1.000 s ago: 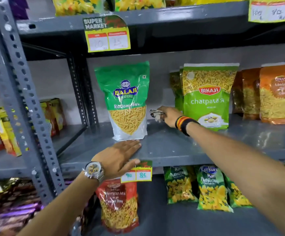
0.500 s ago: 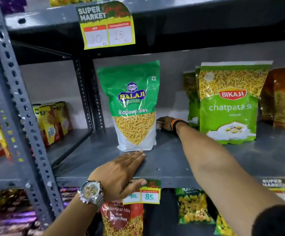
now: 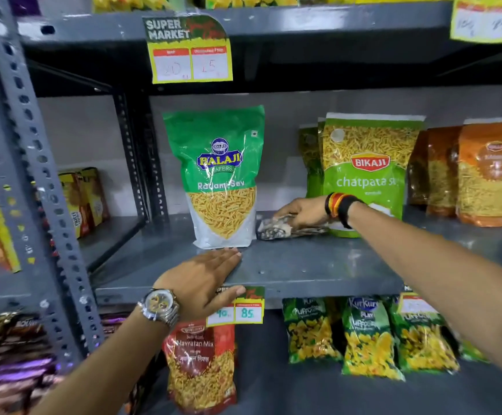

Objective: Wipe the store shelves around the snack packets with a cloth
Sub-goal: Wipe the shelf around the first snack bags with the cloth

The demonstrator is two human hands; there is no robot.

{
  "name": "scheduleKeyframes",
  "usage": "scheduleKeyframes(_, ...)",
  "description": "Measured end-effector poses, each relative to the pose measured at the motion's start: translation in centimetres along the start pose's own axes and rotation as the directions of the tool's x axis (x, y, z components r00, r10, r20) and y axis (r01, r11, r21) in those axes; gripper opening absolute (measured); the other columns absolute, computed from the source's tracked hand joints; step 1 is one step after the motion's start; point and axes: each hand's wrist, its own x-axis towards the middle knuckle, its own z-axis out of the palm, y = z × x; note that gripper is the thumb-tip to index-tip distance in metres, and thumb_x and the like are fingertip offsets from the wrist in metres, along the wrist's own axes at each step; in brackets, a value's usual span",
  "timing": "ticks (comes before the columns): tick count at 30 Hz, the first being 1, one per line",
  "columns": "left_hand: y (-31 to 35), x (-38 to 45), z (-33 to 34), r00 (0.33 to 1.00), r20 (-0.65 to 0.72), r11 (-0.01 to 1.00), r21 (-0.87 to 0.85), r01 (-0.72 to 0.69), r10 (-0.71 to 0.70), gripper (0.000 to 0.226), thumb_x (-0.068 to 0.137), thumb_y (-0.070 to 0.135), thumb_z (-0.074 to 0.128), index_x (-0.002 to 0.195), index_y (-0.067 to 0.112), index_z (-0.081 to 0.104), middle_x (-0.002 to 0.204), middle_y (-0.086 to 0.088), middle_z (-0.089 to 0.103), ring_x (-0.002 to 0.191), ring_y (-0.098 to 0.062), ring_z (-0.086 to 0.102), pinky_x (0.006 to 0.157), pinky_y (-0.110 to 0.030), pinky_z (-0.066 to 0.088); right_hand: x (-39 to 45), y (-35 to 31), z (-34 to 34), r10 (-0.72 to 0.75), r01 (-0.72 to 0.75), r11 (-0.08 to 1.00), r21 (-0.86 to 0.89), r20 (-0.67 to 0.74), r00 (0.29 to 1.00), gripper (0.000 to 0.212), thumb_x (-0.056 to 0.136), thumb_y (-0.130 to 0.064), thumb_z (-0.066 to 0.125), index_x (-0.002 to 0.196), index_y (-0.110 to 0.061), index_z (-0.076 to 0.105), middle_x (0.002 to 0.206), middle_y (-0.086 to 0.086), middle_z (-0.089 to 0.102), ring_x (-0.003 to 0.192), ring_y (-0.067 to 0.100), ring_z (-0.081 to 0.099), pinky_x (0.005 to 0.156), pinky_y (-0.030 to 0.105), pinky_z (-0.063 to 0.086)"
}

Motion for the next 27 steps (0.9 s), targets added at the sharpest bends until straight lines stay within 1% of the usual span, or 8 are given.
scheduleKeyframes(7,0.0,-0.1,-0.3,1.0,0.031,1.0,-0.026,0.002,-0.001,0.08,0.099,0.068,0.021,0.159,0.015,0.023,0.165,-0.007,0.029,0.15,-0.021,0.029,0.121,-0.031,0.016,0.9,-0.6,2.7,0.138,-0.119,0.987,0.108,-0.18,0.974,0.037,0.096,-0.006,0.049,0.132,-0.006,0.053,0.136,0.012,0.057,0.124,0.031,0.055,0.103,0.029,0.041)
scheduleKeyframes(12,-0.1,0.1,-0.4,1.0,0.031,0.999,-0.036,0.001,0.0,0.086,0.097,0.072,0.015,0.158,0.013,0.025,0.163,-0.009,0.032,0.15,-0.022,0.031,0.121,-0.034,0.021,-2.9,-1.6,5.3,-0.005,0.042,0.988,0.152,-0.232,0.973,0.04,0.097,-0.011,0.049,0.134,-0.022,0.053,0.135,-0.002,0.057,0.123,0.016,0.053,0.107,0.03,0.039)
scheduleKeyframes(14,-0.2,0.1,-0.3,1.0,0.025,0.999,-0.034,-0.01,0.01,0.085,0.097,0.07,0.017,0.157,0.011,0.028,0.162,-0.01,0.035,0.148,-0.024,0.034,0.121,-0.035,0.022,-6.9,-2.6,5.4,-0.037,0.061,0.985,0.158,-0.153,0.988,0.04,0.098,-0.011,0.046,0.136,-0.025,0.05,0.127,-0.015,0.055,0.111,-0.001,0.053,0.096,0.015,0.038)
scheduleKeyframes(16,0.0,0.1,-0.3,1.0,0.017,0.999,-0.033,-0.016,0.016,0.085,0.098,0.069,0.018,0.156,0.009,0.031,0.16,-0.012,0.037,0.147,-0.025,0.036,0.12,-0.035,0.023,-10.3,-3.2,4.1,-0.031,0.041,0.972,0.233,-0.049,0.998,0.042,0.1,-0.01,0.042,0.137,-0.03,0.048,0.101,-0.034,0.06,0.074,-0.011,0.057,0.07,0.007,0.042)
scheduleKeyframes(18,0.0,0.1,-0.4,1.0,0.018,0.999,-0.033,-0.022,0.023,0.086,0.097,0.069,0.016,0.156,0.009,0.032,0.16,-0.012,0.038,0.147,-0.025,0.036,0.12,-0.035,0.024,-10.8,-2.8,2.4,0.007,0.021,0.954,0.3,-0.095,0.995,0.044,0.1,-0.008,0.04,0.138,-0.031,0.046,0.07,-0.036,0.063,0.055,0.008,0.054,0.052,0.021,0.045)
scheduleKeyframes(20,0.1,0.0,-0.6,1.0,0.021,0.999,-0.036,-0.021,0.022,0.087,0.096,0.07,0.014,0.156,0.01,0.031,0.161,-0.012,0.037,0.147,-0.025,0.035,0.12,-0.035,0.024,-9.4,-2.2,1.7,0.075,-0.004,0.953,0.303,-0.223,0.972,0.043,0.1,-0.008,0.042,0.14,-0.023,0.046,0.104,-0.018,0.068,0.091,0.027,0.064,0.079,0.032,0.051)
scheduleKeyframes(22,0.1,-0.2,-0.6,1.0,0.019,0.999,-0.044,-0.014,0.015,0.085,0.096,0.07,0.016,0.157,0.011,0.029,0.162,-0.01,0.034,0.149,-0.023,0.033,0.12,-0.035,0.023,-7.6,-1.7,2.8,0.118,-0.042,0.962,0.268,-0.272,0.955,0.038,0.098,-0.01,0.048,0.136,-0.013,0.052,0.135,0.006,0.057,0.123,0.023,0.052,0.1,0.023,0.037)
scheduleKeyframes(27,-0.2,0.0,-0.1,1.0,0.018,0.998,-0.062,-0.013,0.014,0.089,0.094,0.074,0.013,0.157,0.013,0.029,0.163,-0.009,0.033,0.15,-0.023,0.03,0.121,-0.036,0.023,-7.7,-2.4,5.5,0.113,-0.037,0.964,0.264,-0.281,0.953,0.031,0.097,-0.004,0.049,0.126,-0.009,0.058,0.123,0.01,0.064,0.11,0.017,0.056,0.094,0.024,0.04)
